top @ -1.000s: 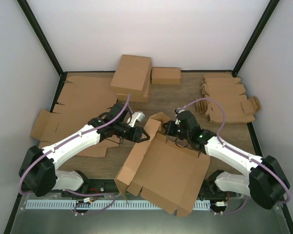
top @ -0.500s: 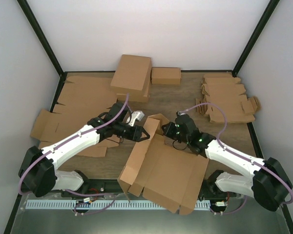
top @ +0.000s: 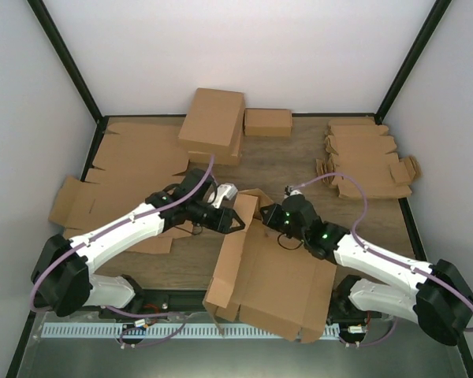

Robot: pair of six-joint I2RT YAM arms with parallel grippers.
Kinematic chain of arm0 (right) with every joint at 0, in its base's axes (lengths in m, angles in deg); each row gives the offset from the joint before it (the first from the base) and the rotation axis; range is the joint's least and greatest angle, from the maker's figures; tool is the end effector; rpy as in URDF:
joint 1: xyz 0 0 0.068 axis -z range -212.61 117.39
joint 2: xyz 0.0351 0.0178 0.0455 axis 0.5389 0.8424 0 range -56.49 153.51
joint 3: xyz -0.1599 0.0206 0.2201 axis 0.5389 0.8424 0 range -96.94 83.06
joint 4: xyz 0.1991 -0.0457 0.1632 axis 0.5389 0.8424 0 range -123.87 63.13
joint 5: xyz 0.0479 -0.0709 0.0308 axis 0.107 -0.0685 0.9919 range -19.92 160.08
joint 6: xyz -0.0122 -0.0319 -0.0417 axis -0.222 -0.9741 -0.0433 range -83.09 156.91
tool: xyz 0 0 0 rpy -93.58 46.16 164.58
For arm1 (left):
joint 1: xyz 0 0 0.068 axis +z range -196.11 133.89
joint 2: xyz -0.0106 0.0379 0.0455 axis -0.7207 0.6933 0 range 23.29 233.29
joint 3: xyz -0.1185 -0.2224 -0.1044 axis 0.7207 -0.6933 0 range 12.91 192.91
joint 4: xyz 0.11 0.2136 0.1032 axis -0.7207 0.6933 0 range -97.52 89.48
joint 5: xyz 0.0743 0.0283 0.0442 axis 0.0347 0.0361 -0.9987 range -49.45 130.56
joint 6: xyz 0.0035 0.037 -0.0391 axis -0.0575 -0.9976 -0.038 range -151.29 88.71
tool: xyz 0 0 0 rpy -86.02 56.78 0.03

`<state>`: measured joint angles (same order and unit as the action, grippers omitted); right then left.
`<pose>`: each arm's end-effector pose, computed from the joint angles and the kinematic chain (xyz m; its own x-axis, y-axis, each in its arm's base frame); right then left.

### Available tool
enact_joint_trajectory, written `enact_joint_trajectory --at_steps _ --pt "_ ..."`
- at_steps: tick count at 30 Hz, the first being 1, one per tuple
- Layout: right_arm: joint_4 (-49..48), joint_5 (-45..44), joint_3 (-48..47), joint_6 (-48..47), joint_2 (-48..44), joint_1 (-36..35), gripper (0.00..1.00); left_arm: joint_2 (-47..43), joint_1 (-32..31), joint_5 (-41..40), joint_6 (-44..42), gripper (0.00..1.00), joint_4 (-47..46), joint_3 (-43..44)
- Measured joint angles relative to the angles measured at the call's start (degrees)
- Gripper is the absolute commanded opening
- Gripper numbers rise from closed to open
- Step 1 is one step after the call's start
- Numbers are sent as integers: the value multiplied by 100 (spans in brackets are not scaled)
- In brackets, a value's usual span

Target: Fold the paper box

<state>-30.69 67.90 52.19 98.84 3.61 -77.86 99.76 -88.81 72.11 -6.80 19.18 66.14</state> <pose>0.1586 0.1581 0.2163 -0.7838 0.4617 -0.4154 0.0095 0.6777 0.7353 0.1889 -0.1997 0.2488 -0.8540 0.3074 -0.4198 0.5181 0.5771 -0.6313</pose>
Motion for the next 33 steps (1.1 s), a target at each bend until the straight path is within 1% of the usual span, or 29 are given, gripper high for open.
enact_joint_trajectory --at_steps 2,5,9,12,14,16,20,22,24,26,27,30,33 --pt "-28 -83 9 -50 0 -129 8 9 -26 0 4 51 42 0" --pt "-227 26 162 -210 -11 -260 9 11 -48 0 0 51 57 0" --pt "-623 413 557 -535 -149 -378 14 9 -74 17 -33 51 33 2" --pt "-579 706 723 -739 -205 -483 19 11 -81 0 -42 51 -37 2" --pt "-446 857 752 -885 -203 -525 26 11 -87 -9 -44 51 -72 2" --pt "-413 944 752 -1038 -214 -527 30 24 -87 -22 -39 51 -90 11" --pt "-188 938 750 -1397 -369 -535 44 127 -92 -33 -48 51 -90 129" --pt "-72 896 750 -1617 -597 -540 49 179 -92 -52 -52 51 -87 195" --pt "35 804 750 -1786 -916 -529 52 199 -92 -81 -68 51 -70 236" --pt "162 708 737 -1928 -1200 -431 58 201 -92 -109 -74 51 -37 269" --pt "225 684 726 -1998 -1300 -356 60 201 -92 -127 -74 51 -26 280" --pt "470 647 625 -2236 -1464 118 60 201 -92 -188 -76 51 2 293" --pt "557 927 590 -2396 -1366 772 52 199 -92 -243 -74 51 15 293"
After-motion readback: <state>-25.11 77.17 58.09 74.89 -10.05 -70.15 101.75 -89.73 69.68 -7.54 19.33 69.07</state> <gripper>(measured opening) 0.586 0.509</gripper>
